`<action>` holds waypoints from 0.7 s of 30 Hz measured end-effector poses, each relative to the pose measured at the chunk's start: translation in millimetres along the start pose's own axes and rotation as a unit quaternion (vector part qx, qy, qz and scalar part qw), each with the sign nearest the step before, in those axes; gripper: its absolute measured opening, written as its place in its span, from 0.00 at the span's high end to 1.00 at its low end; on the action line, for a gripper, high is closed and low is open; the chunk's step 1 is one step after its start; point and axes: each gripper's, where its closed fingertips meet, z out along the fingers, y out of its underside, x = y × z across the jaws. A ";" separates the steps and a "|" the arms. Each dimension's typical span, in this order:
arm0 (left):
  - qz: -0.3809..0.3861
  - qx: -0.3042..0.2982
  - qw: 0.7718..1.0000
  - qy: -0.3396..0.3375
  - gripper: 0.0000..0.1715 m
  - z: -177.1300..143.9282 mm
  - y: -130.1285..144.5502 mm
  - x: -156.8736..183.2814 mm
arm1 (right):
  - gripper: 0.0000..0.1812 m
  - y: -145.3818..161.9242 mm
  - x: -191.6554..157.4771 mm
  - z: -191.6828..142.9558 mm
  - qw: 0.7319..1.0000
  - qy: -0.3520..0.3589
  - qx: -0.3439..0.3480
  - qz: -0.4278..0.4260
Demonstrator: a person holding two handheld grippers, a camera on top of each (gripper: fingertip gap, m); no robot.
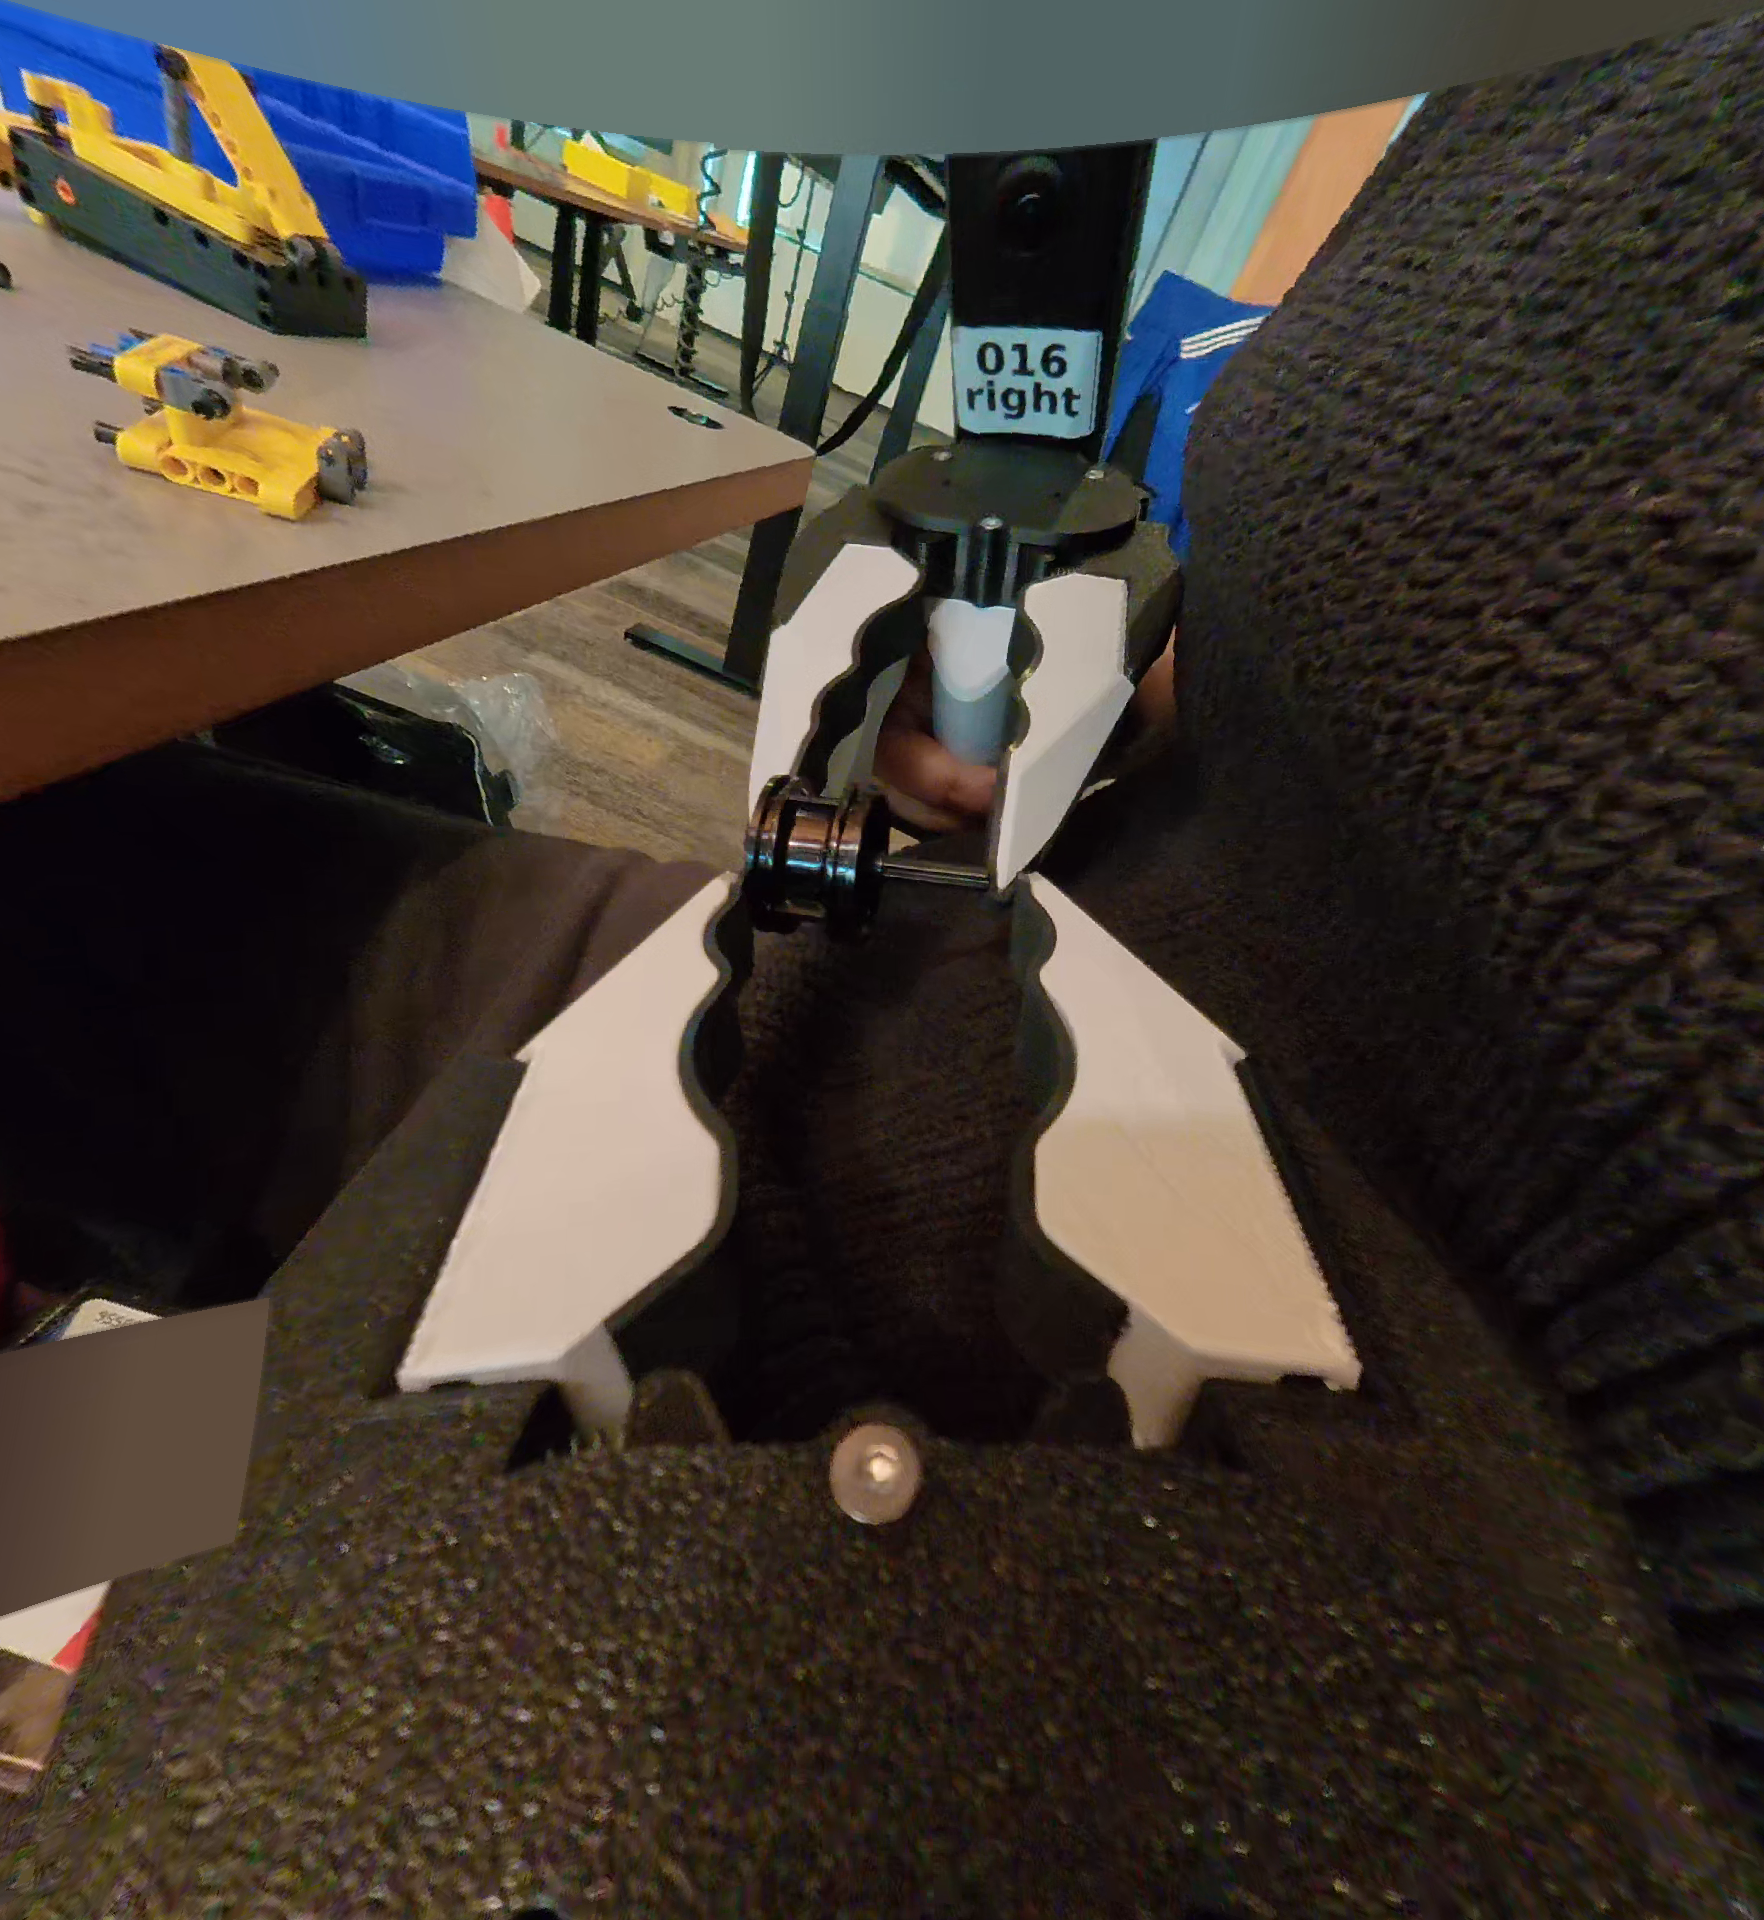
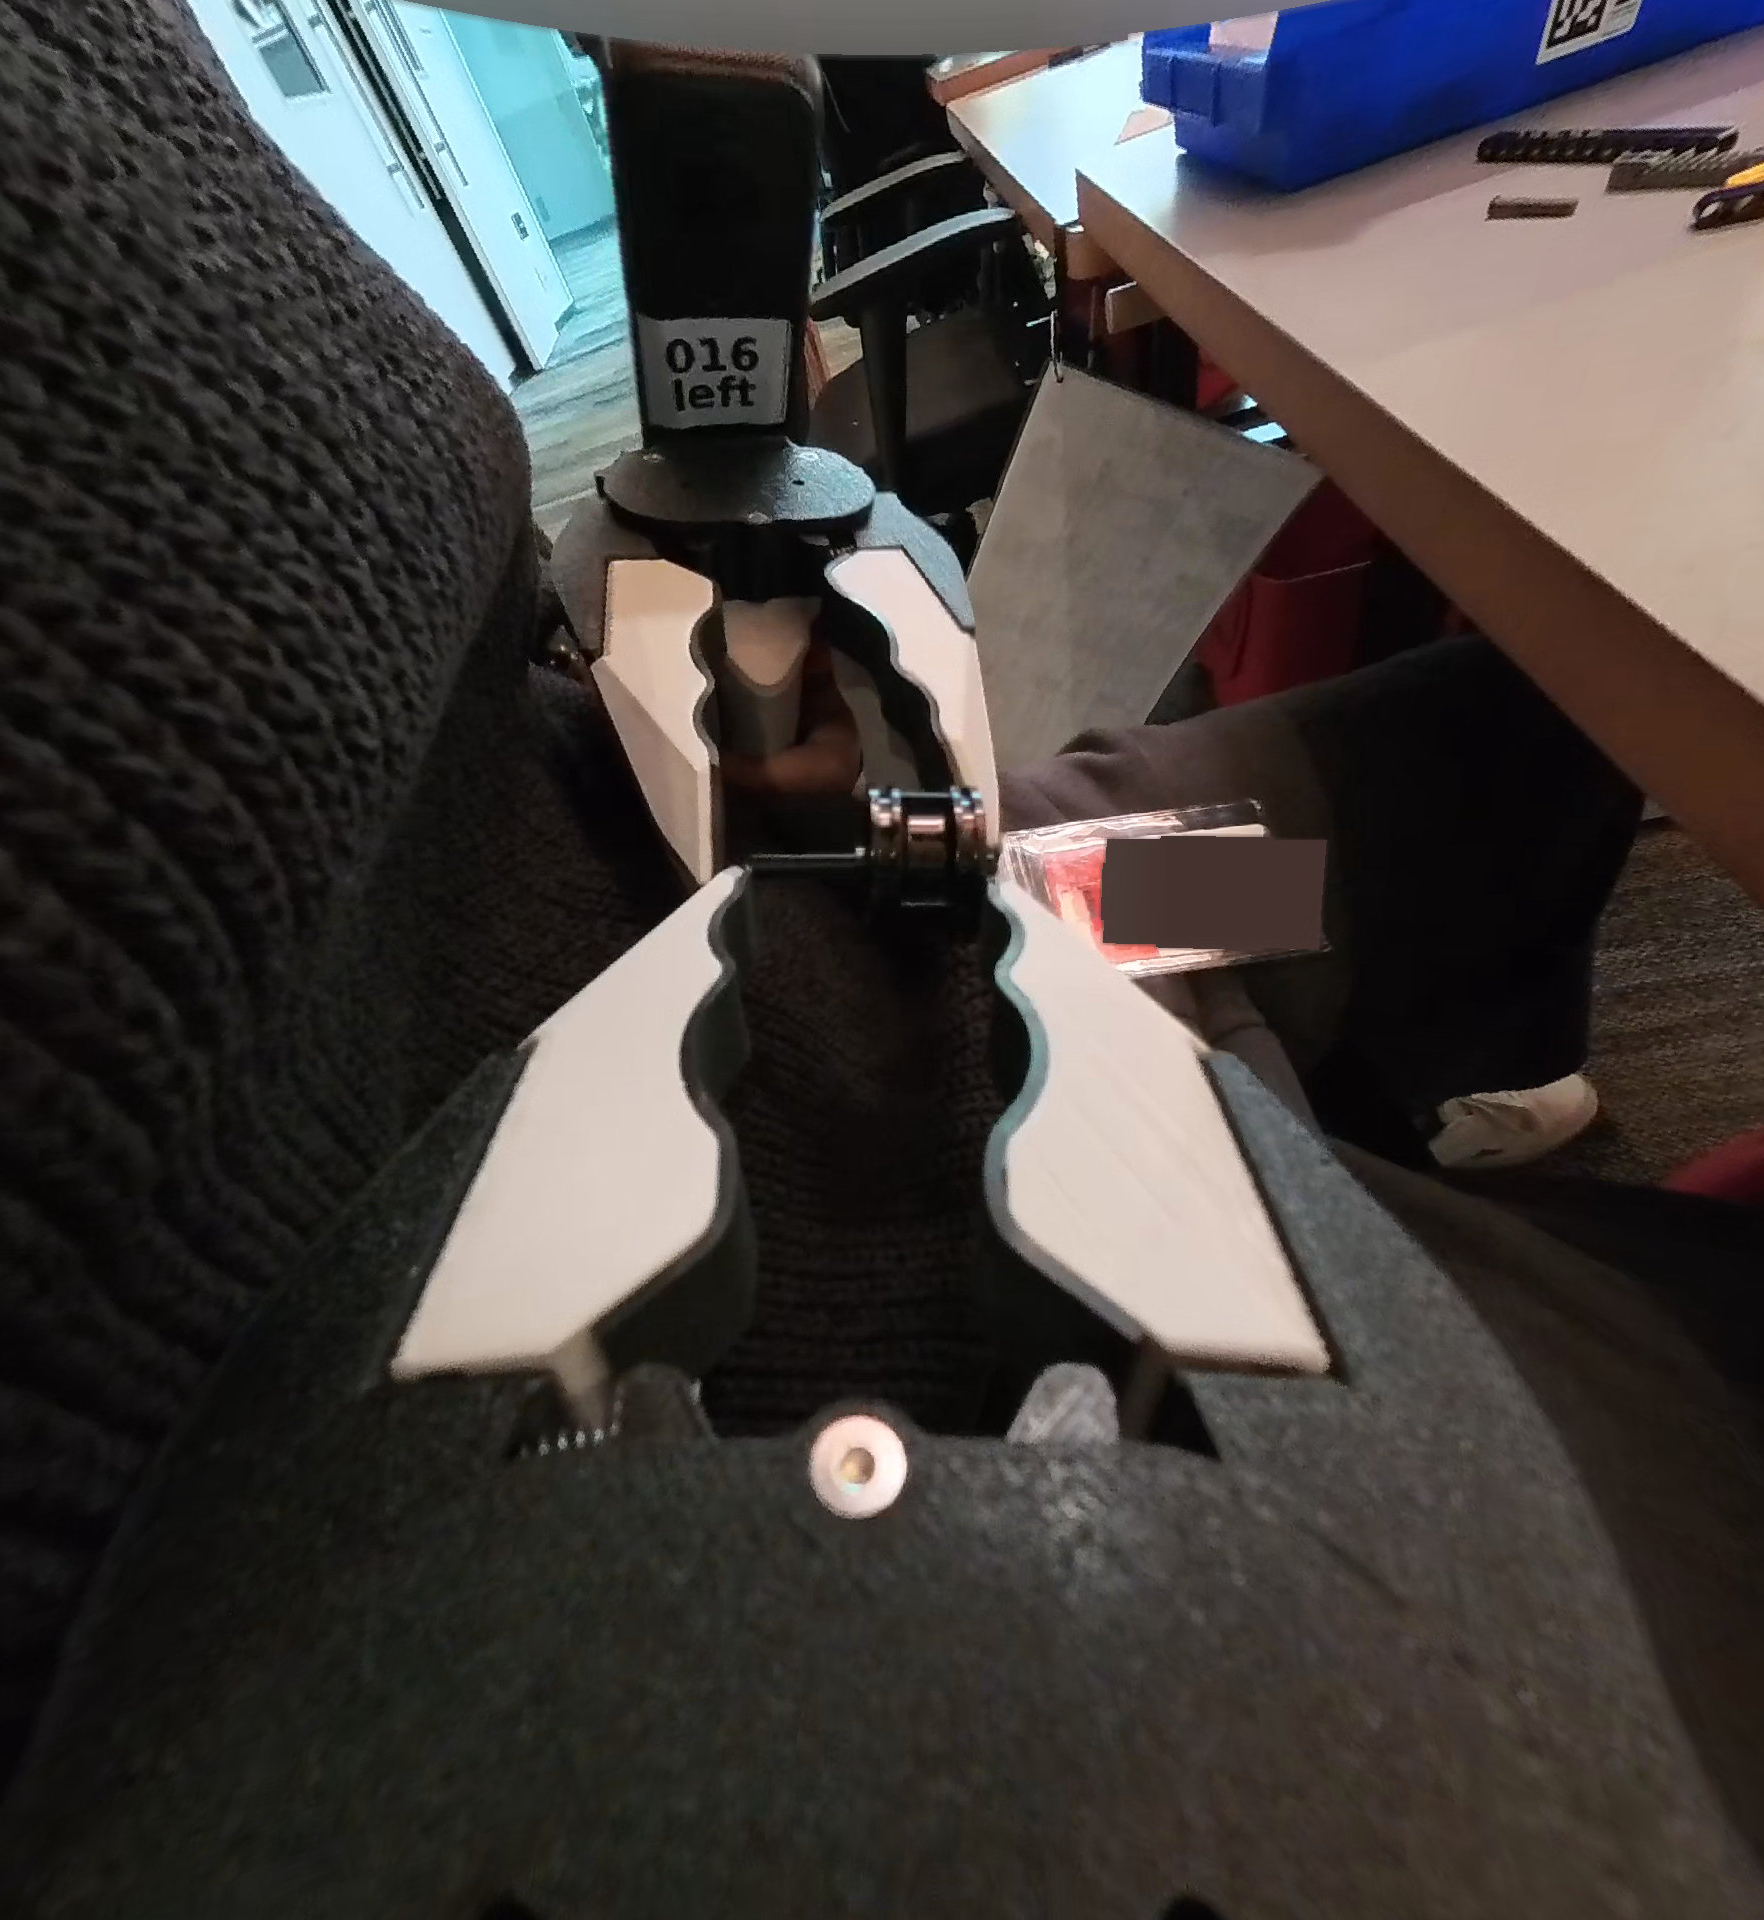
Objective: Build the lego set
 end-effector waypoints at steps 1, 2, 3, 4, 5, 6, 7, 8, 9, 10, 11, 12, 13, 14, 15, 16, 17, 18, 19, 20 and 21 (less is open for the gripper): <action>0.001 -0.001 1.000 0.000 0.72 0.3 0.3 0.1 | 0.76 0.3 0.1 -0.2 1.000 0.000 -0.001 -0.001; 0.004 -0.004 1.000 -0.001 0.72 0.5 0.7 0.3 | 0.76 0.7 0.1 -0.4 1.000 0.000 -0.002 -0.004; 0.004 -0.006 1.000 -0.001 0.72 0.9 1.2 0.2 | 0.76 1.2 0.2 -0.6 1.000 0.001 -0.002 -0.005; 0.004 -0.006 1.000 -0.002 0.71 1.2 1.1 -0.7 | 0.76 1.3 1.1 -0.7 1.000 0.002 0.000 -0.003; 0.003 -0.005 1.000 -0.003 0.71 1.5 0.5 -1.8 | 0.76 1.2 2.6 -0.8 1.000 0.004 0.005 0.005; 0.000 -0.001 1.000 0.000 0.71 1.3 -0.5 -1.9 | 0.76 0.8 3.7 -0.8 1.000 -0.001 0.012 0.020; -0.001 0.006 1.000 0.005 0.71 0.6 -2.5 -1.2 | 0.76 -0.4 3.6 -1.5 0.999 -0.013 0.020 0.036; -0.005 0.013 1.000 0.013 0.71 -0.5 -4.4 -0.4 | 0.76 -2.1 3.0 -2.4 0.998 -0.028 0.029 0.053; -0.013 0.016 1.000 0.022 0.72 -1.3 -5.1 0.1 | 0.76 -3.5 2.3 -3.1 0.996 -0.043 0.037 0.072; -0.022 0.019 0.999 0.030 0.73 -2.3 -5.6 -0.3 | 0.76 -4.2 2.1 -3.8 0.994 -0.053 0.043 0.086; -0.031 0.021 0.999 0.036 0.75 -3.2 -5.9 -0.9 | 0.76 -4.6 2.0 -4.7 0.992 -0.060 0.049 0.095; -0.038 0.022 0.998 0.040 0.79 -3.8 -5.8 -1.6 | 0.76 -5.0 0.2 -5.4 0.991 -0.070 0.053 0.102; -0.044 0.023 0.998 0.040 0.84 -4.5 -5.7 -3.0 | 0.76 -5.2 -2.2 -5.6 0.989 -0.080 0.055 0.110; -0.050 0.024 0.998 0.039 0.88 -4.8 -5.5 -4.5 | 0.76 -5.1 -3.8 -5.6 0.988 -0.086 0.057 0.114; -0.053 0.026 0.997 0.044 0.88 -5.1 -5.8 -4.1 | 0.75 -4.6 -4.6 -5.4 0.988 -0.088 0.057 0.114; -0.056 0.025 0.997 0.043 0.88 -4.9 -5.3 -4.8 | 0.75 -3.8 -4.3 -5.1 0.988 -0.086 0.056 0.114; -0.057 0.023 0.997 0.042 0.88 -4.5 -4.6 -5.2 | 0.75 -3.1 -3.8 -5.1 0.988 -0.084 0.055 0.114; -0.056 0.022 0.997 0.040 0.88 -4.3 -4.3 -5.5 | 0.75 -3.0 -3.4 -5.3 0.989 -0.082 0.055 0.114; -0.056 0.020 0.997 0.038 0.88 -3.9 -4.0 -6.0 | 0.75 -2.9 -2.9 -5.3 0.988 -0.081 0.055 0.116; -0.057 0.020 0.997 0.038 0.89 -3.6 -3.9 -6.1 | 0.75 -3.1 -2.6 -5.6 0.988 -0.081 0.056 0.119; -0.056 0.019 0.998 0.036 0.89 -3.6 -3.6 -6.2 | 0.75 -4.1 -2.4 -6.1 0.987 -0.082 0.061 0.124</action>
